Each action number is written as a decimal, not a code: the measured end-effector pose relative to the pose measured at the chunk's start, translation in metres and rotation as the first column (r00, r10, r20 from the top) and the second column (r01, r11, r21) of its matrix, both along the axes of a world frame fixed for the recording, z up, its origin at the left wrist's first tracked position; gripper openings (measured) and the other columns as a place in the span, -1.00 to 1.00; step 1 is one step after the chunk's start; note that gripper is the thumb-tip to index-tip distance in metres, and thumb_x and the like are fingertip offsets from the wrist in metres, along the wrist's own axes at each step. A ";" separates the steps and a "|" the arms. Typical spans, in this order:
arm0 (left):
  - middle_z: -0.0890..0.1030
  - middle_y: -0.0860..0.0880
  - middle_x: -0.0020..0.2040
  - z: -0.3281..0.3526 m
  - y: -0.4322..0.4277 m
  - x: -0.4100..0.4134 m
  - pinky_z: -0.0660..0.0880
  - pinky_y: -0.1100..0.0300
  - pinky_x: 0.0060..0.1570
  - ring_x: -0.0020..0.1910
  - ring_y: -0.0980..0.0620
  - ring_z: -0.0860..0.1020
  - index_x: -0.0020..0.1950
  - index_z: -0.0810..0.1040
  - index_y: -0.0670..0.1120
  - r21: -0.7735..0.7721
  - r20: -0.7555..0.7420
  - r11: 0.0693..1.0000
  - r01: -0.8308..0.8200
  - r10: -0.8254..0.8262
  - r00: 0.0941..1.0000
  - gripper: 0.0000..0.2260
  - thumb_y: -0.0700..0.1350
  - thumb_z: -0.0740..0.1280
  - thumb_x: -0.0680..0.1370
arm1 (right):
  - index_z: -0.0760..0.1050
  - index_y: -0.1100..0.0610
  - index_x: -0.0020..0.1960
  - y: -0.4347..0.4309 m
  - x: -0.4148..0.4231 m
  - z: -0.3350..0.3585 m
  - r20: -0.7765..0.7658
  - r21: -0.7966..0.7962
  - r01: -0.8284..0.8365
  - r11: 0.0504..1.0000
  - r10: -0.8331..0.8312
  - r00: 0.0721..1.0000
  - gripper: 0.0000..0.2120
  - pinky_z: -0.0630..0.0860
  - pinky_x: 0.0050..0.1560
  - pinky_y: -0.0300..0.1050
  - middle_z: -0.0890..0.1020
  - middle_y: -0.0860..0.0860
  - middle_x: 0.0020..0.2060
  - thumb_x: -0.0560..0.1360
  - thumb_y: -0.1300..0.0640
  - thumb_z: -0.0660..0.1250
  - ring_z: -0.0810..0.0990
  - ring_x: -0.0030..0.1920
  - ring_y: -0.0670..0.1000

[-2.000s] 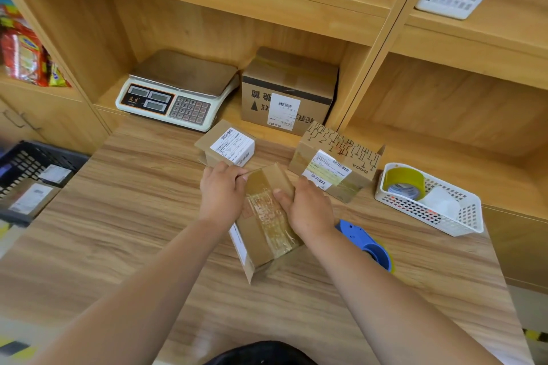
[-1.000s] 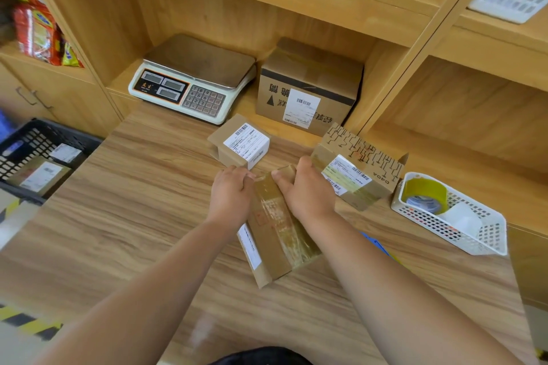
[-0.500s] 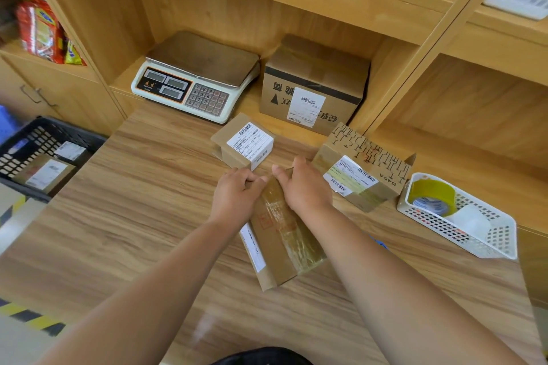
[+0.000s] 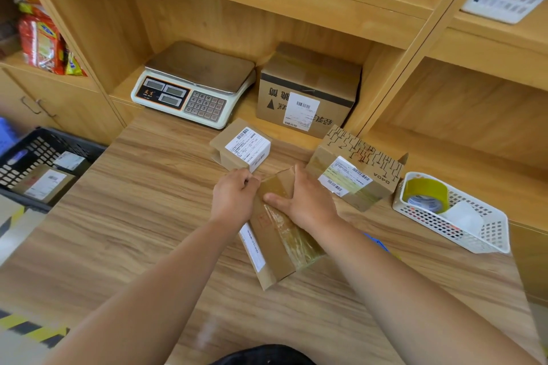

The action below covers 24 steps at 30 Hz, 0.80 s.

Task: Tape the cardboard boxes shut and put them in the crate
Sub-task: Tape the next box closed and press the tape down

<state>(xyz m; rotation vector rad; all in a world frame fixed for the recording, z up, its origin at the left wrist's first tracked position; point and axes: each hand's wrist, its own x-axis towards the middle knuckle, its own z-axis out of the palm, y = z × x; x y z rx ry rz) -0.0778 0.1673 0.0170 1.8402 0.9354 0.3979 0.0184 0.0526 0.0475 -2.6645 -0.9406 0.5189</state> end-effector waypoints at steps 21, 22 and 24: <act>0.56 -0.09 -0.14 0.013 -0.022 -0.006 0.30 0.16 -0.31 -0.14 -0.13 0.52 -0.24 0.38 0.02 0.170 -0.151 0.981 -0.090 0.116 0.982 -0.76 0.03 0.12 0.60 | -0.49 -0.16 0.38 -0.108 -0.080 -0.016 -0.143 0.350 0.136 0.927 -0.091 0.986 0.38 -0.15 0.47 -0.15 -0.31 -0.10 0.48 0.10 -0.20 0.62 -0.30 0.43 -0.21; 0.56 -0.09 -0.13 0.012 -0.022 -0.006 0.31 0.15 -0.29 -0.12 -0.13 0.52 -0.21 0.39 0.01 0.170 -0.157 0.981 -0.090 0.117 0.981 -0.78 0.03 0.11 0.60 | -0.47 -0.19 0.37 -0.108 -0.079 -0.016 -0.151 0.373 0.148 0.916 -0.097 0.984 0.38 -0.14 0.46 -0.17 -0.30 -0.10 0.48 0.09 -0.16 0.64 -0.29 0.44 -0.21; 0.56 -0.08 -0.13 0.013 -0.022 -0.009 0.32 0.15 -0.28 -0.11 -0.13 0.52 -0.14 0.44 -0.02 0.164 -0.166 0.982 -0.096 0.123 0.978 -0.79 0.01 0.10 0.61 | -0.42 -0.24 0.39 -0.110 -0.076 -0.013 -0.174 0.425 0.155 0.892 -0.088 0.981 0.37 -0.11 0.43 -0.23 -0.26 -0.12 0.48 0.08 -0.11 0.66 -0.24 0.44 -0.25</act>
